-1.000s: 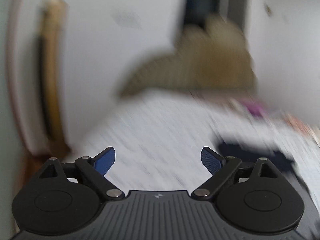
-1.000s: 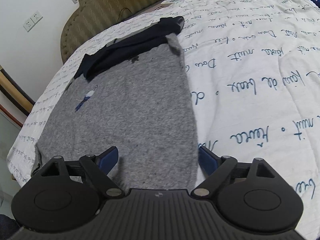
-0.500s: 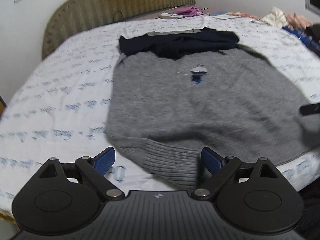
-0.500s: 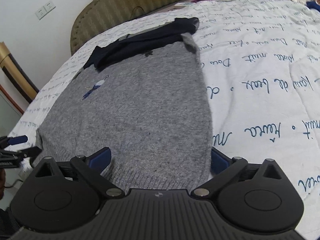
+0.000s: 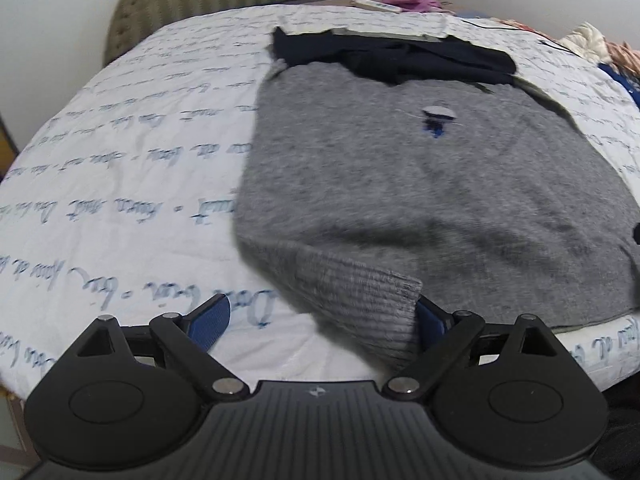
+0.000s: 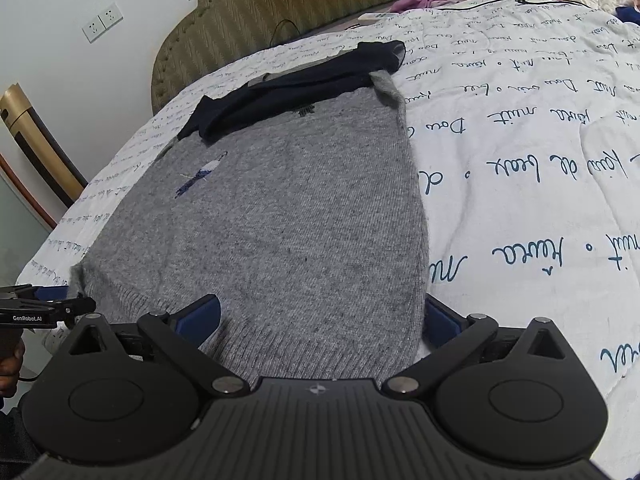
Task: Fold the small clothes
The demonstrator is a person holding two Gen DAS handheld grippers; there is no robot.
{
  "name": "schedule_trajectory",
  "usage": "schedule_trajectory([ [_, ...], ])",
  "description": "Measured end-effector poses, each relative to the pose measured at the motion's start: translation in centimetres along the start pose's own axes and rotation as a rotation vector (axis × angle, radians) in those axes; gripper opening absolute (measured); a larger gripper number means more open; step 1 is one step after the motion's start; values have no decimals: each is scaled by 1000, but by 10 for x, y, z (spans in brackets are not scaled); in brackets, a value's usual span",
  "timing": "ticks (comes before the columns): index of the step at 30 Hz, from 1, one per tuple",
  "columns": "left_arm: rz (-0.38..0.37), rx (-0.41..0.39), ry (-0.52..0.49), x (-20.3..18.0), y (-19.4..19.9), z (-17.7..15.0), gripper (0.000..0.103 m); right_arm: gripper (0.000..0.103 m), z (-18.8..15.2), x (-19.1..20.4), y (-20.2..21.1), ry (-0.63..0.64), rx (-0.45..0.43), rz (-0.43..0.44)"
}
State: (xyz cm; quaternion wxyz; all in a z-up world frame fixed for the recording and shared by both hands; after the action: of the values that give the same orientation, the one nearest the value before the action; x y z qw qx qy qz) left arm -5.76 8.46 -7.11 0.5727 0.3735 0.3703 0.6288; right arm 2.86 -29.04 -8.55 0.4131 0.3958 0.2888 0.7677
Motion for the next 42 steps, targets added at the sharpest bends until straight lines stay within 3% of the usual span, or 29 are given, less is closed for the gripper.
schedule_trajectory([
  [3,7,-1,63,19,6,-3,95,100,0,1,0,-2,1,0],
  [7,-77,-13,228,58,14,-12,94,100,-3,1,3,-12,12,21],
  [9,-187,-22,304,72,19,-17,94,100,-5,-1,6,-29,19,46],
  [12,-429,-5,472,93,17,-20,94,99,-6,-7,11,-85,27,113],
  [15,-583,29,583,100,7,-19,93,82,-5,-16,14,-179,45,241],
  [16,-621,49,598,99,2,-17,93,68,-6,-18,13,-205,60,284],
  [17,-650,61,608,98,0,-16,93,61,-8,-20,11,-227,79,307],
  [19,-702,85,608,93,-6,-12,90,57,-11,-23,8,-251,88,322],
  [20,-718,107,608,90,-9,-11,76,51,-12,-25,8,-264,85,333],
  [21,-716,139,607,87,-13,-9,51,48,-13,-27,7,-283,86,346],
  [23,-677,190,588,83,-22,-8,26,25,-15,-31,3,-306,99,351],
  [25,-689,201,599,86,-27,-7,25,23,-15,-34,-2,-315,121,320],
  [34,-688,243,551,86,-31,4,23,27,-13,-39,2,-345,154,337],
  [40,-694,275,519,88,-36,10,23,43,-11,-40,11,-341,162,348],
  [42,-706,282,517,88,-38,11,23,40,-14,-44,12,-354,165,366],
])
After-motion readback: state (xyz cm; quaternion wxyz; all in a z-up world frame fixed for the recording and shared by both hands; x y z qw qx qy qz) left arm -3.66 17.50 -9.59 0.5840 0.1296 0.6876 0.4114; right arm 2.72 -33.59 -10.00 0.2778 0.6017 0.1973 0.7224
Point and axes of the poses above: each gripper's, at about its wrist camera, not at the fingertips, and y roughly against the way its jaws point, x to its left, z to its top, the point moved 3 cm from there along -y, roughly the way its jaws point, and after that the axes turned 11 degrees about x, right-handed, at the moved point
